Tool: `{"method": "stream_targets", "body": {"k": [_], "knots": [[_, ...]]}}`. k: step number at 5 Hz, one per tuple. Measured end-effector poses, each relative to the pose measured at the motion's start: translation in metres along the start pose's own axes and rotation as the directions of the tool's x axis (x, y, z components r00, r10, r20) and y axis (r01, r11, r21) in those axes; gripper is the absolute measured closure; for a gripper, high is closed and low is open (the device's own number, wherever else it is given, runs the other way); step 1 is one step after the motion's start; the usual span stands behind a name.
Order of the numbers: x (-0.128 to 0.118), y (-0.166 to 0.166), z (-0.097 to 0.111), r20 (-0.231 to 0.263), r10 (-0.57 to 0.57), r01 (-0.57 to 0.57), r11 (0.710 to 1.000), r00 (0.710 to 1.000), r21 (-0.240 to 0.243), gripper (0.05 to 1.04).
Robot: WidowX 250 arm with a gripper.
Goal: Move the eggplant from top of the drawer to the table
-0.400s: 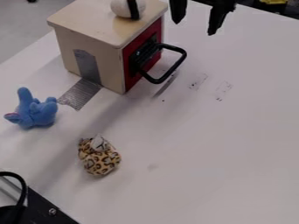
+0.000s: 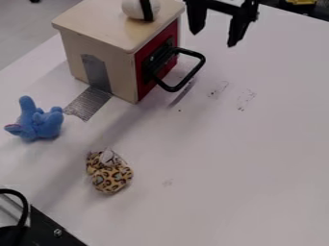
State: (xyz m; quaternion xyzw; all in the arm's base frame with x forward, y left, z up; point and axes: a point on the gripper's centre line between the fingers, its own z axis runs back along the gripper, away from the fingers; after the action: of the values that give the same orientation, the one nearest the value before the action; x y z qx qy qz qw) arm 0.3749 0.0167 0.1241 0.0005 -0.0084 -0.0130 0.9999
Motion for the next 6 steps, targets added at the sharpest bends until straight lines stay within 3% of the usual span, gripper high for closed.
{"method": "stream_targets", "body": {"k": [1, 3, 5, 6], "knots": [[0.008, 0.039, 0.025, 0.051, -0.016, 0.016, 1.0, 0.999, -0.007, 0.083], [0.013, 0.074, 0.04, 0.113, -0.256, 0.26, 0.965, 0.96, -0.023, 0.083], [0.01, 0.09, 0.025, 0.05, -0.421, 0.422, 0.907, 0.906, 0.001, 0.083], [0.005, 0.093, 0.013, 0.006, -0.449, 0.449, 0.893, 0.894, -0.021, 0.083]]}}
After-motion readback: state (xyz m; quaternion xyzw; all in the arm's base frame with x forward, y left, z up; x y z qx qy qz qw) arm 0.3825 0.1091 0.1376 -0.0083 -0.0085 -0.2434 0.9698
